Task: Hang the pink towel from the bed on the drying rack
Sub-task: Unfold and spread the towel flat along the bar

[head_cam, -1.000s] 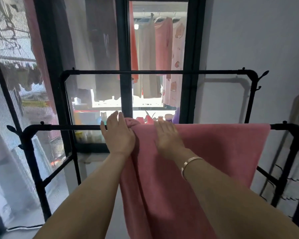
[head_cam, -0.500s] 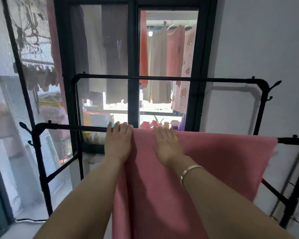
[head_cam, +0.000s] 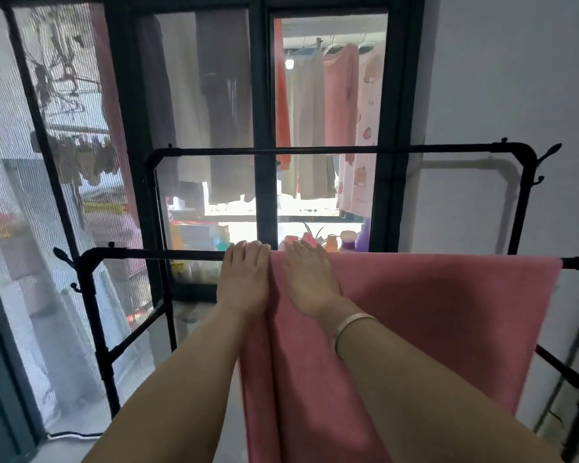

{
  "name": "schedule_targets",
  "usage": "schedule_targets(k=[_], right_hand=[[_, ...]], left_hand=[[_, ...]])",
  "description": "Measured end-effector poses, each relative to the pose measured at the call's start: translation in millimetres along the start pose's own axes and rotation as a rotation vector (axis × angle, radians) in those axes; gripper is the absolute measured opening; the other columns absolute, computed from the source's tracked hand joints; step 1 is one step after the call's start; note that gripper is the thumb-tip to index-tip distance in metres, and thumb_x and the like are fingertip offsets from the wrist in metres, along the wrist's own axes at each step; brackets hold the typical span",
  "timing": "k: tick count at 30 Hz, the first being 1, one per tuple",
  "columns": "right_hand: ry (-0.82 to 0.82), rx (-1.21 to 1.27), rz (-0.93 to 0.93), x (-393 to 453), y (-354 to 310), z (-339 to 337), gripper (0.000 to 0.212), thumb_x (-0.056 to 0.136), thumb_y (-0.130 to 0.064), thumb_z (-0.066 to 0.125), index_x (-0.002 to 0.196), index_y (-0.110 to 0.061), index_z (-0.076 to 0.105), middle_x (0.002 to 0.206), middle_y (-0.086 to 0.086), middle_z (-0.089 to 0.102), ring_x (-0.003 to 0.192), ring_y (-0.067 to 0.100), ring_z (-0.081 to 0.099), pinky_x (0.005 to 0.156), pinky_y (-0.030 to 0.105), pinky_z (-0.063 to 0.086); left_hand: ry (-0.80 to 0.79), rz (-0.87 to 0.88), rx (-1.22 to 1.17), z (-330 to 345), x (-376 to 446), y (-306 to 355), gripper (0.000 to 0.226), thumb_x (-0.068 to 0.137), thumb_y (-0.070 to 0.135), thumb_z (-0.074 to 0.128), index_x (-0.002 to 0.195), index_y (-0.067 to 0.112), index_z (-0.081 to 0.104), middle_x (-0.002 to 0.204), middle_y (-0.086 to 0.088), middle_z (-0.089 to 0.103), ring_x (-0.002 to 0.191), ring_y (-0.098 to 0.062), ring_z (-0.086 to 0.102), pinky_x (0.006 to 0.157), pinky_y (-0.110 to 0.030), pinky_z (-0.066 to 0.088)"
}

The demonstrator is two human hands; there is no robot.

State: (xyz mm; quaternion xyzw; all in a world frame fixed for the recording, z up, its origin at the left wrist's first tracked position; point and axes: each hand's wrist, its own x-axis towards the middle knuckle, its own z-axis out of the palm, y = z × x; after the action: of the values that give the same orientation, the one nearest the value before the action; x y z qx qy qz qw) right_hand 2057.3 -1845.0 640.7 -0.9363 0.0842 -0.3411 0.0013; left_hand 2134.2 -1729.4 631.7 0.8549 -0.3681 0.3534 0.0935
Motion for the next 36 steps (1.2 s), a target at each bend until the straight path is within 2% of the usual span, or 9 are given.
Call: schedule_targets(k=[2, 5, 9, 13, 15, 18, 26, 32, 36], right_hand=[[-0.007, -0.008, 0.02, -1.4, 3.3, 9.4, 0.052, 0.1, -0.03, 0.029, 0.149, -0.018, 0.016, 0.156, 0.001, 0.023, 0.144, 0.019, 0.016, 0.119, 0.035, 0.0], [0.004, -0.017, 0.023, -2.2, 3.5, 14.8, 0.053, 0.101, -0.037, 0.026, 0.149, -0.02, 0.013, 0.157, 0.0, 0.021, 0.144, 0.018, 0.015, 0.116, 0.032, -0.005], [0.02, -0.04, 0.04, -3.1, 1.8, 14.9, 0.056, 0.1, -0.038, 0.028, 0.15, -0.018, 0.013, 0.159, 0.001, 0.017, 0.146, 0.017, 0.01, 0.114, 0.03, -0.009], [0.03, -0.031, 0.043, -3.4, -0.8, 13.8, 0.057, 0.098, -0.036, 0.031, 0.15, -0.017, 0.015, 0.159, 0.001, 0.017, 0.146, 0.016, 0.008, 0.116, 0.034, -0.005], [0.035, -0.047, 0.053, -4.4, -0.3, 13.6, 0.058, 0.098, -0.035, 0.033, 0.15, -0.017, 0.015, 0.158, 0.001, 0.019, 0.146, 0.016, 0.01, 0.117, 0.035, -0.002], [0.013, -0.118, 0.042, -6.7, 5.0, 11.7, 0.059, 0.098, -0.035, 0.035, 0.149, -0.017, 0.013, 0.157, 0.003, 0.021, 0.146, 0.018, 0.013, 0.117, 0.036, 0.001], [-0.012, -0.126, 0.017, -8.0, 4.9, 9.7, 0.063, 0.095, -0.036, 0.04, 0.15, -0.021, 0.011, 0.154, 0.003, 0.029, 0.142, 0.023, 0.021, 0.117, 0.038, 0.004], [-0.025, -0.133, 0.044, -1.5, -7.5, 5.6, 0.059, 0.097, -0.037, 0.036, 0.149, -0.015, 0.017, 0.155, 0.007, 0.026, 0.144, 0.024, 0.016, 0.118, 0.04, 0.0], [0.042, -0.067, -0.068, 22.1, -41.1, 11.6, 0.053, 0.098, -0.021, 0.033, 0.148, -0.01, 0.02, 0.157, 0.01, 0.022, 0.145, 0.024, 0.012, 0.117, 0.039, -0.005]], left_hand=[[-0.021, 0.079, -0.006, -0.7, -1.4, -17.9, 0.061, 0.086, 0.017, 0.044, 0.146, 0.015, 0.031, 0.147, -0.005, 0.038, 0.135, -0.027, 0.03, 0.117, -0.041, 0.009], [-0.033, 0.151, -0.005, -6.1, -2.3, -48.7, 0.067, 0.082, 0.018, 0.05, 0.147, 0.018, 0.032, 0.149, -0.006, 0.039, 0.138, -0.025, 0.032, 0.118, -0.041, 0.009], [0.001, 0.019, -0.016, -4.8, -8.3, -78.0, 0.059, 0.086, 0.019, 0.048, 0.144, 0.018, 0.037, 0.149, -0.011, 0.04, 0.138, -0.03, 0.034, 0.118, -0.046, 0.009], [0.125, -0.051, -0.027, -2.6, -5.7, -59.2, 0.047, 0.093, 0.024, 0.045, 0.137, 0.009, 0.047, 0.146, -0.016, 0.043, 0.139, -0.033, 0.032, 0.116, -0.047, 0.005], [0.151, 0.062, -0.093, -0.1, 0.1, -36.1, 0.049, 0.091, 0.024, 0.045, 0.137, 0.008, 0.045, 0.144, -0.015, 0.045, 0.135, -0.032, 0.037, 0.115, -0.045, 0.012], [0.085, 0.231, -0.21, 8.1, -0.7, -15.2, 0.049, 0.093, 0.025, 0.042, 0.141, 0.014, 0.039, 0.14, -0.009, 0.048, 0.13, -0.027, 0.041, 0.114, -0.04, 0.019], [0.025, 0.008, -0.108, 16.8, -2.1, -67.0, 0.053, 0.088, 0.036, 0.052, 0.135, 0.012, 0.046, 0.126, -0.012, 0.056, 0.115, -0.031, 0.047, 0.104, -0.043, 0.028], [0.013, -0.008, -0.07, 15.0, -3.3, -69.6, 0.052, 0.088, 0.039, 0.048, 0.132, 0.011, 0.044, 0.121, -0.013, 0.055, 0.11, -0.032, 0.046, 0.104, -0.043, 0.028], [0.004, 0.006, -0.059, 17.4, -3.4, -66.3, 0.053, 0.091, 0.039, 0.04, 0.135, 0.01, 0.04, 0.125, -0.013, 0.053, 0.114, -0.03, 0.044, 0.108, -0.043, 0.026]])
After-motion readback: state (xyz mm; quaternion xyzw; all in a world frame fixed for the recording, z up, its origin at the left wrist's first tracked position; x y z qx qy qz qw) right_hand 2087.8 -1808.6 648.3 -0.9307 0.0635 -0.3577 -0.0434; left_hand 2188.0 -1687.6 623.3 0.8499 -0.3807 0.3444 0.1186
